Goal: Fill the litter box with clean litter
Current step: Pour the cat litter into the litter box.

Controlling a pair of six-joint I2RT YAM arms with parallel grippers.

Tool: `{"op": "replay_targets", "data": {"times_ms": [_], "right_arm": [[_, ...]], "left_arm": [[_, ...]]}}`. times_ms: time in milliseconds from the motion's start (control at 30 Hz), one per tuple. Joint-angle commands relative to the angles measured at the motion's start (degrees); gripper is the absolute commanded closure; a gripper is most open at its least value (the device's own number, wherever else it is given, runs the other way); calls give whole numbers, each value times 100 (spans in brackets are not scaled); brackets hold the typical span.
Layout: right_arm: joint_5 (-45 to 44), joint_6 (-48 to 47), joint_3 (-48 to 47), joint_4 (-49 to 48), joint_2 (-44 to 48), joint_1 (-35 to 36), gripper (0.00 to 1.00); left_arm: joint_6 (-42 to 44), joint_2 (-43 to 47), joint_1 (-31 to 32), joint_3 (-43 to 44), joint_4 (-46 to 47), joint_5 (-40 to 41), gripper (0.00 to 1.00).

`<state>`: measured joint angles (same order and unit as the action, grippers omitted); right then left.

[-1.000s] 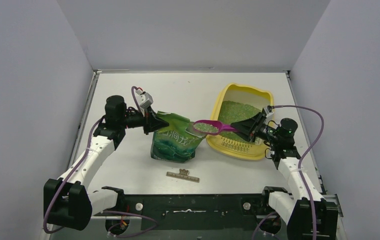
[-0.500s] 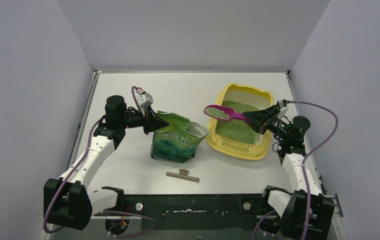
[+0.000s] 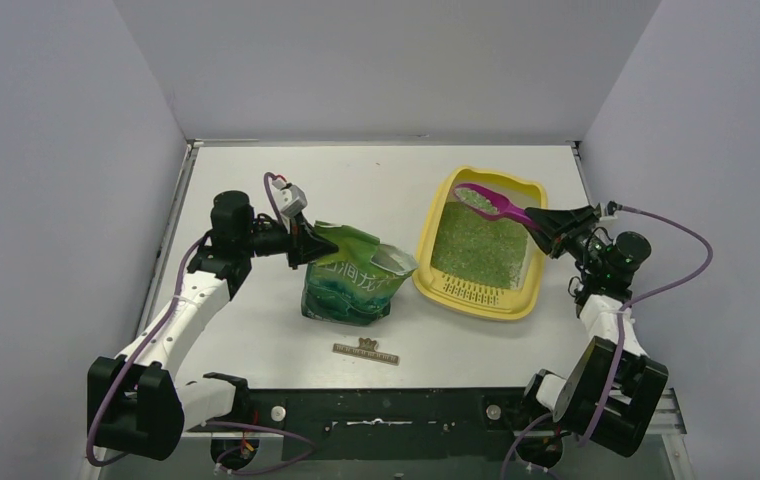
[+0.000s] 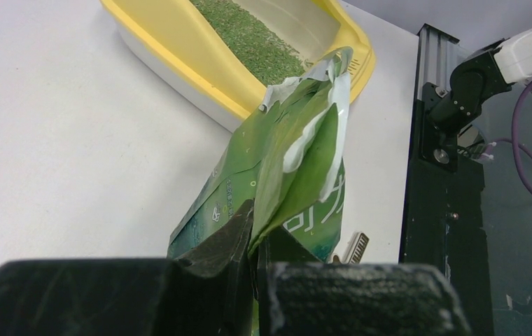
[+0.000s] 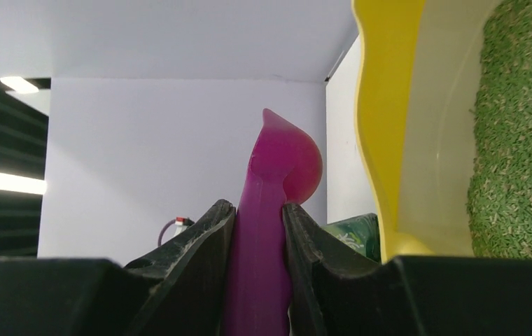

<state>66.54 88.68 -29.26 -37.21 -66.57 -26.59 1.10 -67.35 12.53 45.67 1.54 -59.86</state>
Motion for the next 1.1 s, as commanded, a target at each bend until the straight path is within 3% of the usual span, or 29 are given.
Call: {"op": "replay_targets", "data": {"times_ms": [0, 100, 300, 600, 700, 733, 1067], "right_arm": [[-378, 65, -166, -593, -98, -232, 100], [-566, -466, -280, 69, -66, -284, 100], [-1080, -1929, -648, 2171, 199, -292, 100], [-1566, -2664, -1073, 3236, 276, -286, 100], [-1697, -2981, -1311, 3628, 172, -237, 100], [-1765, -3090, -1398, 3778, 125, -208, 100], [-2470, -3454, -2215, 4182, -461, 456, 100]], "left_arm": [[-4, 50, 55, 159, 68, 16, 98], [-5, 92, 55, 162, 48, 72, 92], [21, 216, 48, 165, -10, 269, 68], [83, 326, -9, 342, -475, 744, 49], [94, 344, -23, 372, -559, 821, 25], [92, 353, -26, 372, -559, 838, 21], [60, 446, -119, 582, -971, 1453, 17]]}}
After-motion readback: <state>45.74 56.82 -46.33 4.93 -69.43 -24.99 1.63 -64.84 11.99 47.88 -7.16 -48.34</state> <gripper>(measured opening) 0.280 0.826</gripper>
